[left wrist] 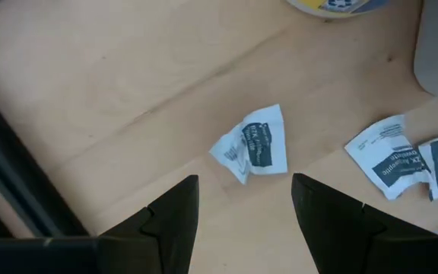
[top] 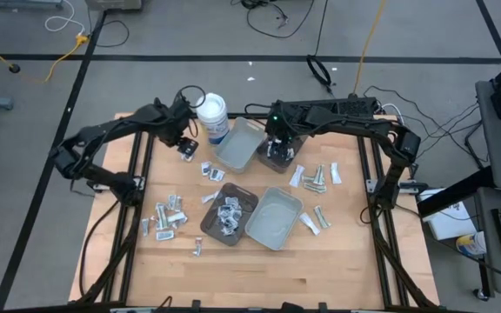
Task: Pick & Place First Aid Supplies
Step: Put the black towelette pack into the top black bin
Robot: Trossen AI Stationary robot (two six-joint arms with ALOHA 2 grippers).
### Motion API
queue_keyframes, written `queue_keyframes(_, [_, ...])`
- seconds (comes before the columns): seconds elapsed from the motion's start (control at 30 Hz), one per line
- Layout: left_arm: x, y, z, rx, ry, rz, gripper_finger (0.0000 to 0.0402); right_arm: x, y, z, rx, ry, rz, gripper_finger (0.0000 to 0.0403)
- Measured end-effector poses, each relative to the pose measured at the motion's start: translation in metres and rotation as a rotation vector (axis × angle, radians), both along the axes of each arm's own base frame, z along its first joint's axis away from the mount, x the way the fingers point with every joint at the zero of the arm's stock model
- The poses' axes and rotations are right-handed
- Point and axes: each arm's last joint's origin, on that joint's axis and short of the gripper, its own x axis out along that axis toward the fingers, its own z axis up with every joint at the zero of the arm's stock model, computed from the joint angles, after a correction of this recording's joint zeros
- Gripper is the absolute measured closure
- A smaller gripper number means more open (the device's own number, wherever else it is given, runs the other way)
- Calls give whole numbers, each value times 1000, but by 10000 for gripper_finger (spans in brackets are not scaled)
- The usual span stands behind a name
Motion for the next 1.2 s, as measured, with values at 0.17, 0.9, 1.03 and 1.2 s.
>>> queue_keyframes(0.17, [7, 4, -14, -37, 37, -4, 185, 0, 0, 0, 0, 0, 0, 136])
queue_keyframes(0.9, [14, -10, -67, -36, 17, 10, 190, 0, 0, 0, -11, 5, 22, 138])
queue_keyframes(1.03, [14, -10, -67, -37, 17, 7, 236, 1, -1, 1, -19, -9, 22, 138])
queue_keyframes(1.2, [13, -11, -67, -50, 19, 9, 332, 4, -2, 2, -34, -39, 22, 142])
